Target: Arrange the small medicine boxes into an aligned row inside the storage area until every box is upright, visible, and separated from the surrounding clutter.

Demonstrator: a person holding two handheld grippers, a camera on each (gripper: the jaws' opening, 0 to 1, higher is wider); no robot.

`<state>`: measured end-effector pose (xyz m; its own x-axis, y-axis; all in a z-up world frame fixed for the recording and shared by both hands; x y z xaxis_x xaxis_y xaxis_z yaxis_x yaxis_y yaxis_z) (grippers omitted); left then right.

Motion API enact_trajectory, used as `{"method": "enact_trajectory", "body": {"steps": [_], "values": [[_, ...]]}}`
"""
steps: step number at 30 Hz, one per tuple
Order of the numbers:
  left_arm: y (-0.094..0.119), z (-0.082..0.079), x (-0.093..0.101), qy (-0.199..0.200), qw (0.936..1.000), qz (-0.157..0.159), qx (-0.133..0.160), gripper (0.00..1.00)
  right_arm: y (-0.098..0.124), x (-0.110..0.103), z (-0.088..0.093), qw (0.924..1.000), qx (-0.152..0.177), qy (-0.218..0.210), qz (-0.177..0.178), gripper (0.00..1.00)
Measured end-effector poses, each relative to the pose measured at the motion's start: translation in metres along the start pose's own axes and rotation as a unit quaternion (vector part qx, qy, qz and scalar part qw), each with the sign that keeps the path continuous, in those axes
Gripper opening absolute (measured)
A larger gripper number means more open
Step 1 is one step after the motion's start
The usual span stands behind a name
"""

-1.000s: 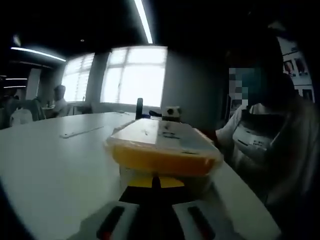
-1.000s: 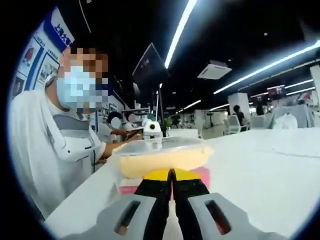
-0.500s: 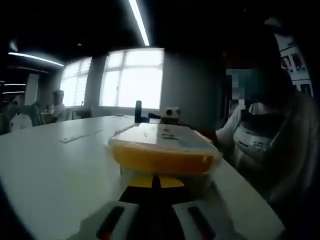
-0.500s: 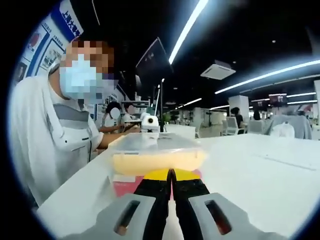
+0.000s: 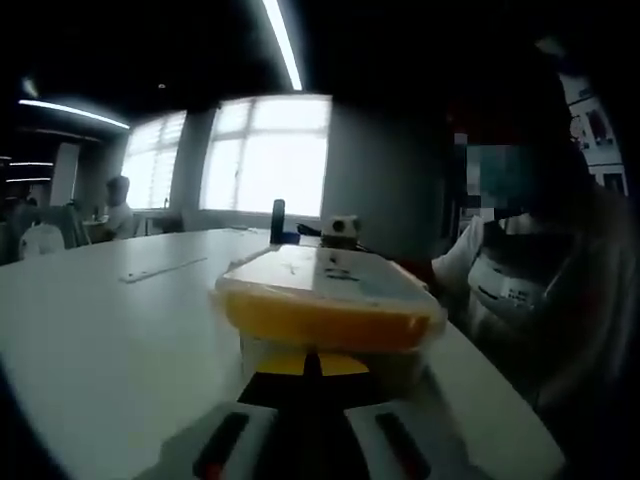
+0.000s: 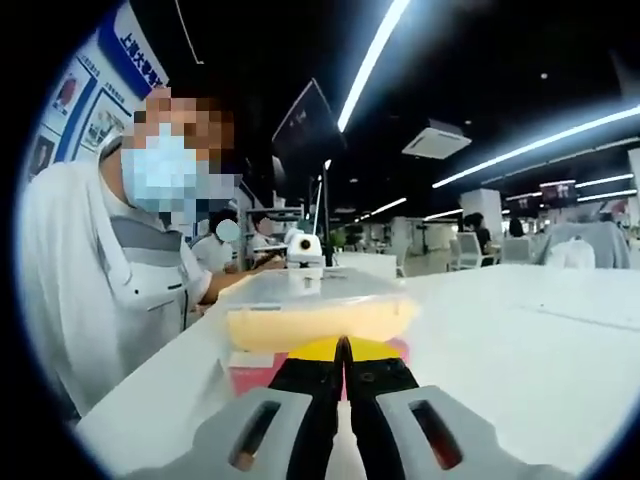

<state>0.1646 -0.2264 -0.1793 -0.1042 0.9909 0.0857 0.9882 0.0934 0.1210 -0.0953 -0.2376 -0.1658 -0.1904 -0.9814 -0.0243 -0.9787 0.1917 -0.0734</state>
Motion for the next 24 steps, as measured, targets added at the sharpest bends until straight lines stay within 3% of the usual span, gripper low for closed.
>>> {"method": "enact_trajectory", "body": {"steps": [3, 4, 5, 18, 19, 22, 23, 24], "values": [[0.000, 0.000, 0.000, -0.001, 1.0000, -0.001, -0.001, 0.00, 0.001, 0.001, 0.000, 1.0000, 0.001, -0.003, -0.002, 0.00], [-0.001, 0.000, 0.001, -0.001, 1.0000, -0.001, -0.001, 0.00, 0.000, -0.001, 0.009, 0.9994, -0.031, 0.004, -0.013, 0.00], [0.000, 0.000, 0.000, -0.001, 1.0000, -0.001, -0.001, 0.00, 0.000, -0.001, 0.004, 0.9998, -0.015, 0.011, -0.010, 0.00], [0.003, 0.000, -0.002, 0.001, 1.0000, -0.001, 0.003, 0.00, -0.002, 0.000, 0.004, 0.9998, -0.020, -0.003, 0.006, 0.00], [0.003, 0.000, 0.001, -0.004, 1.0000, 0.007, -0.001, 0.00, -0.002, 0.005, 0.004, 0.9996, -0.021, -0.001, 0.021, 0.00], [0.000, 0.001, 0.025, -0.028, 0.9966, 0.076, -0.014, 0.00, -0.005, 0.030, 0.005, 0.9957, -0.014, -0.006, 0.091, 0.00], [-0.006, 0.001, 0.045, -0.042, 0.9903, 0.131, -0.019, 0.00, -0.006, 0.034, 0.005, 0.9950, -0.015, -0.003, 0.099, 0.00], [-0.011, 0.000, 0.056, -0.059, 0.9857, 0.156, -0.020, 0.00, -0.007, 0.035, 0.005, 0.9951, -0.018, -0.005, 0.097, 0.00]]}}
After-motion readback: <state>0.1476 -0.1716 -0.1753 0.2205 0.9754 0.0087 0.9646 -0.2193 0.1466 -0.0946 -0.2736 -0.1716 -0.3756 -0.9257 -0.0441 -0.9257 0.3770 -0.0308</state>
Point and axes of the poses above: the point that each gripper's makers call its tool centre point, and the gripper's own axes: y roughly backward along the fingers, x roughly to its right, z roughly out of its underside, the point moved 2 cm from there along y, roughly backward along the fingers, and after that the axes turned 3 degrees about x, right-handed, at the moved point
